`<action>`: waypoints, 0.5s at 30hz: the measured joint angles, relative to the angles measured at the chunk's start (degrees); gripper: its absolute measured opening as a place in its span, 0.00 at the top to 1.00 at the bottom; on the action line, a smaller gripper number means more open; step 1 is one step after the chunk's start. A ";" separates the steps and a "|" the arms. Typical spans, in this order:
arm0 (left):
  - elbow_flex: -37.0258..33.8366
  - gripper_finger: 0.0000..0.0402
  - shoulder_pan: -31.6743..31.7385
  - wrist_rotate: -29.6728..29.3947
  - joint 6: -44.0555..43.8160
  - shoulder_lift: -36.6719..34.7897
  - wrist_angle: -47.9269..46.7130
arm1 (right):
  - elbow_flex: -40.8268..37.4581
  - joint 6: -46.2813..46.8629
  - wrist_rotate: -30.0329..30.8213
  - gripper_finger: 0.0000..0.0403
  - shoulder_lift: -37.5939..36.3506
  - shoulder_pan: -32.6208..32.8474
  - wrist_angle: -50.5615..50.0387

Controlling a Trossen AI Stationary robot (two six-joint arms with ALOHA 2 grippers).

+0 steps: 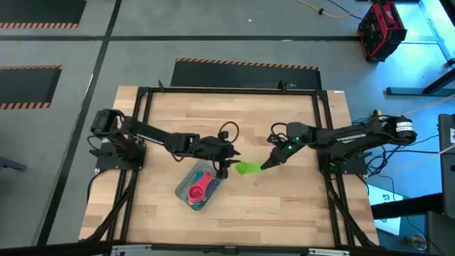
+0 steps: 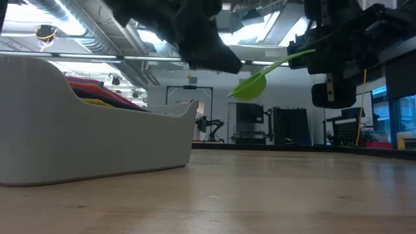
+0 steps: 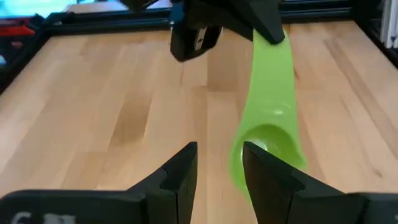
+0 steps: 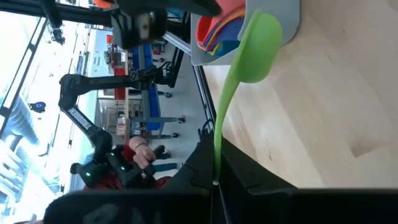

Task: Nest measuring cups in basket
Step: Stack the green measuring cup into the red measuring cup in the grey bin

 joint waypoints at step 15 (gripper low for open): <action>0.00 0.70 -0.43 -0.25 1.59 6.48 4.24 | 0.00 2.78 0.15 0.96 1.97 0.00 4.14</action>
